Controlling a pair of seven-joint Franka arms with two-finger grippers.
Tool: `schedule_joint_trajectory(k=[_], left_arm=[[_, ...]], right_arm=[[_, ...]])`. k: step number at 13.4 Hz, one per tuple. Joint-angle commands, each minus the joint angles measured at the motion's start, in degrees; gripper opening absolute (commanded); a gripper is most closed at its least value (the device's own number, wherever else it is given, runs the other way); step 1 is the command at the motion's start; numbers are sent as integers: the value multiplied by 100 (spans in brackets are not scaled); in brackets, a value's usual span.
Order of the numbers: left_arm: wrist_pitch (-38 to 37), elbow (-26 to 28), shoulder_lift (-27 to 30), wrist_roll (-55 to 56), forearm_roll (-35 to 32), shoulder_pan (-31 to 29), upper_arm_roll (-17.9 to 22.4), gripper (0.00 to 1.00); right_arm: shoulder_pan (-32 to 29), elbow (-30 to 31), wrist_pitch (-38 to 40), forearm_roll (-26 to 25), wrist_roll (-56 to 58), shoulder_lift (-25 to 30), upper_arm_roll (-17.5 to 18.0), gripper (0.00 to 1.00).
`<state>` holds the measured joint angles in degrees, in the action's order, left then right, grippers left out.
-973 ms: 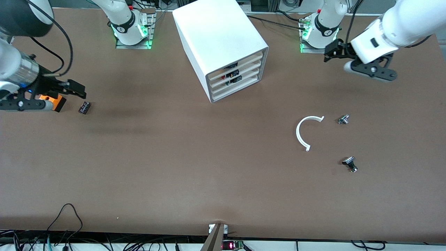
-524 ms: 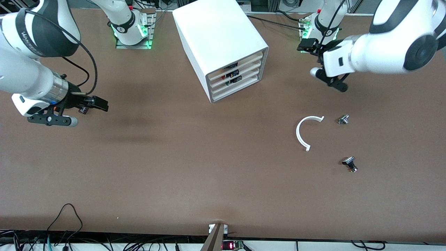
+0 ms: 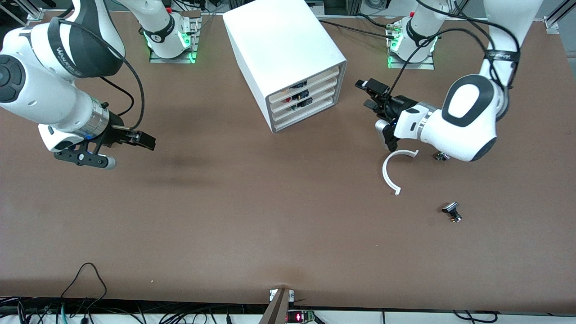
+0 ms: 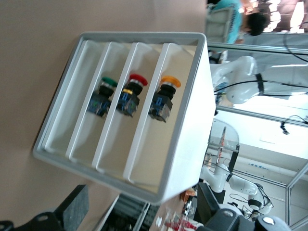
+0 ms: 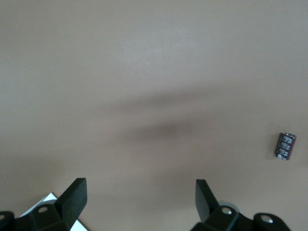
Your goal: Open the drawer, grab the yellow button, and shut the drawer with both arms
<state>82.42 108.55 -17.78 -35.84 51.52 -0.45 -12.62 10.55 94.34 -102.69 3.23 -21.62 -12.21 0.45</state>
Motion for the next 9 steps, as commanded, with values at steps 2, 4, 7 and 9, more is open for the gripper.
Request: schedule_joint_trajectory(k=[2, 4, 7, 9], left_arm=[[439, 616, -135, -941, 1069, -167, -30, 94], [1202, 685, -182, -1047, 1378, 70, -292, 89], [1285, 1080, -181, -1493, 1440, 10, -513, 73], [1233, 1098, -479, -2188, 1501, 1, -539, 52]], right_arm=[[106, -117, -14, 29, 16, -220, -10, 100], [106, -143, -93, 55, -70, -290, -10, 100], [184, -152, -339, 73, -123, -387, -1, 99], [351, -152, -340, 12, -534, -387, -10, 99]])
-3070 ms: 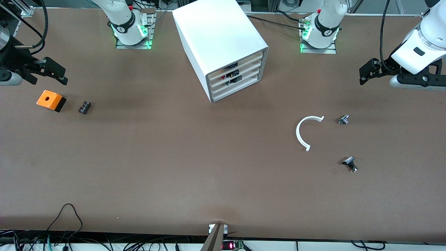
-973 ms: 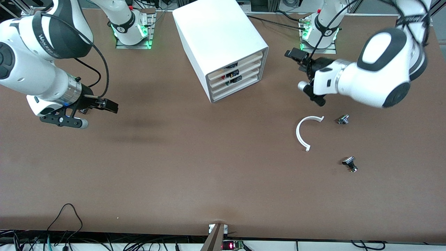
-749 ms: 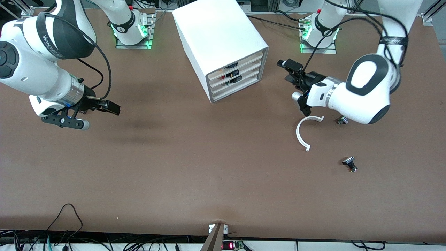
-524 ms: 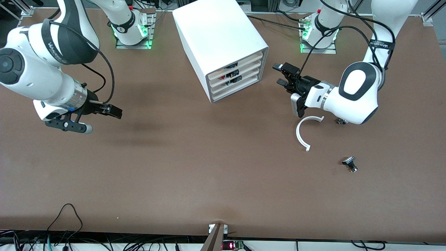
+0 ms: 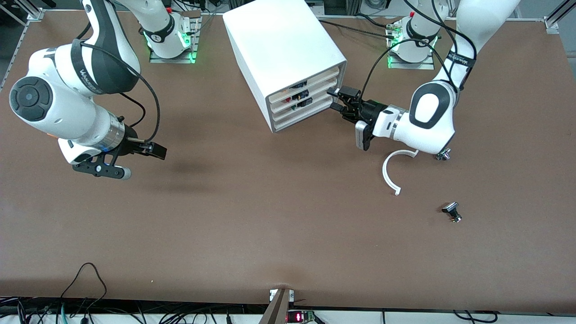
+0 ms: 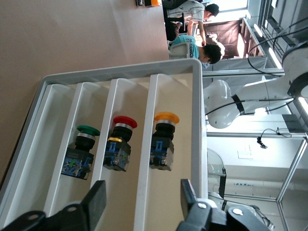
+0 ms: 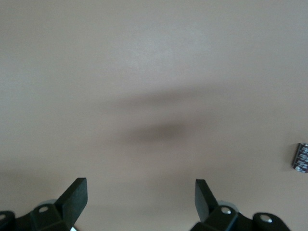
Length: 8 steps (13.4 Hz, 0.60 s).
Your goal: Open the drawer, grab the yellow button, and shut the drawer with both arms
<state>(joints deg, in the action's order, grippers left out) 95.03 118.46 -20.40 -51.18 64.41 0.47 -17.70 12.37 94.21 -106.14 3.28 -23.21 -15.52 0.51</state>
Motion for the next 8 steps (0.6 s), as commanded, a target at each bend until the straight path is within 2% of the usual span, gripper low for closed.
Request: schedule_joint_trajectory(k=[1, 3, 5, 8], left_arm=[[-37, 246, -236, -709, 378, -65, -92, 52], [-20, 606, -271, -718, 598, -4, -154, 53], [-37, 678, -324, -640, 792, 84, -172, 53], [-46, 757, -315, -630, 801, 146, -313, 46]], right_arm=[[274, -148, 14, -37, -665, -56, -16, 99], [459, -201, 66, -55, -1402, -56, -16, 98], [643, -437, 172, -64, -2158, -91, -16, 98], [846, -1112, 689, 6, -3230, -459, -7, 98]])
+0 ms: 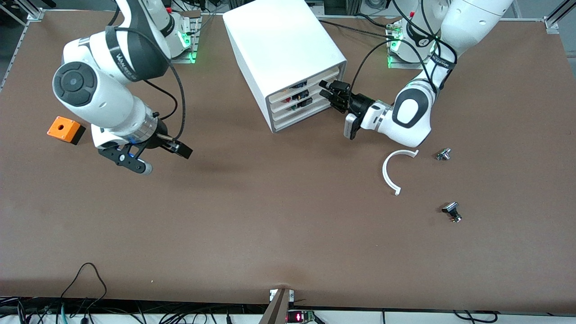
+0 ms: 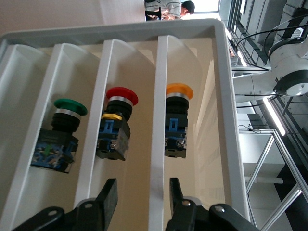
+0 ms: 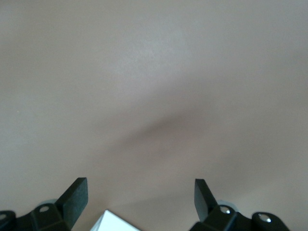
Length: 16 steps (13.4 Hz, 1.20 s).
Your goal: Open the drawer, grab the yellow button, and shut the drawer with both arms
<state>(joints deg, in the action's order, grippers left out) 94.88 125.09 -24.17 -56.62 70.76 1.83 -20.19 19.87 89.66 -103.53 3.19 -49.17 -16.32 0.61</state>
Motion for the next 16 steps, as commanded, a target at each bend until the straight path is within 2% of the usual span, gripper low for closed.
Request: schedule_joint_trajectory(k=[1, 2, 3, 4, 7, 10, 12, 16], left_arm=[[-23, 103, 62, -86, 166, 36, -73, 39], [-14, 112, 62, -95, 166, 63, -143, 35], [-5, 112, 53, -95, 166, 54, -169, 21], [-5, 95, 62, -95, 166, 37, -170, 0], [4, -168, -34, -78, 96, -86, -135, 0], [4, -677, -447, -86, -27, -455, -100, 0], [4, -1081, -658, -77, -333, -613, -3, 0], [4, -1934, -1186, -77, -869, -974, -11, 0]], right_arm=[[131, -965, 622, 41, -985, -554, -9, 98], [201, -1220, 780, 120, -1250, -695, -9, 98], [254, -1397, 816, 260, -1557, -801, -17, 98], [281, -1529, 817, 322, -1900, -889, -9, 98], [448, -1899, 791, 480, -2691, -1118, -9, 98], [746, -2408, 738, 595, -3377, -1460, -18, 98], [965, -2663, 581, 595, -3852, -1663, -18, 98], [1308, -2691, 45, 587, -4590, -1795, -18, 98]])
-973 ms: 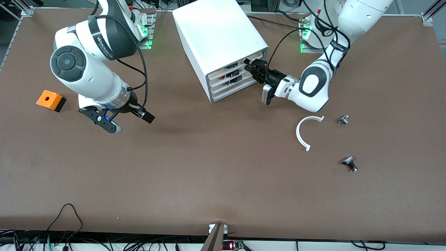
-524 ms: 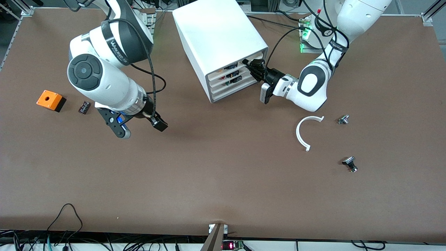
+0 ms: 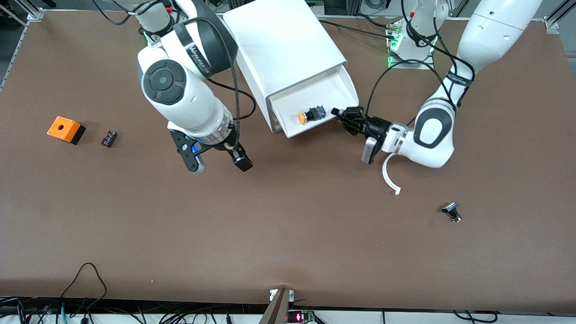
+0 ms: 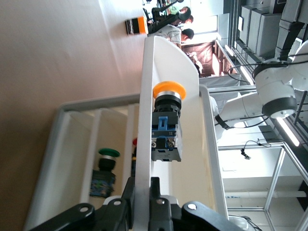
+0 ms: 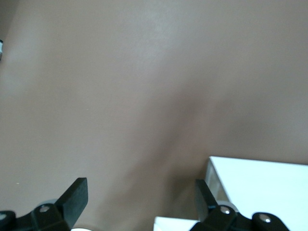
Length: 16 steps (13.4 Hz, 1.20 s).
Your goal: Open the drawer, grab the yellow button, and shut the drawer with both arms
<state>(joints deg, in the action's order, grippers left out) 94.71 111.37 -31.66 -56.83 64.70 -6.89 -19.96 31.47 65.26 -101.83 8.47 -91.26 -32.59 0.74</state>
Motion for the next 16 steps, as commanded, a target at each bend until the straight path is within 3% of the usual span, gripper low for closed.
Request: schedule_joint_trajectory(k=[1, 2, 3, 4, 8, 13, 16], left_arm=[[21, -616, -438, -56, -352, -111, -34, 0], [13, -608, -438, -99, -370, -120, -34, 35], [-14, -617, -420, -230, -396, -128, -43, 93], [-23, -634, -351, -223, -396, -146, -43, 100], [-409, -1019, -280, 528, -458, -234, -34, 100], [-1340, -2574, -227, 3051, -1678, -234, -52, 100], [-1306, -2883, -52, 4011, -2572, -155, -95, 100]], right_arm=[[262, -259, -274, 59, -618, -195, -30, 98], [385, -259, -424, 59, -751, -221, -30, 98], [516, -259, -504, 50, -909, -265, -39, 98], [657, -268, -609, 41, -1085, -326, -39, 98], [1176, -268, -1136, 15, -1718, -590, -65, 96], [1616, -268, -1541, 6, -2325, -863, -74, 97], [1686, -268, -1550, 15, -2466, -942, -57, 97]])
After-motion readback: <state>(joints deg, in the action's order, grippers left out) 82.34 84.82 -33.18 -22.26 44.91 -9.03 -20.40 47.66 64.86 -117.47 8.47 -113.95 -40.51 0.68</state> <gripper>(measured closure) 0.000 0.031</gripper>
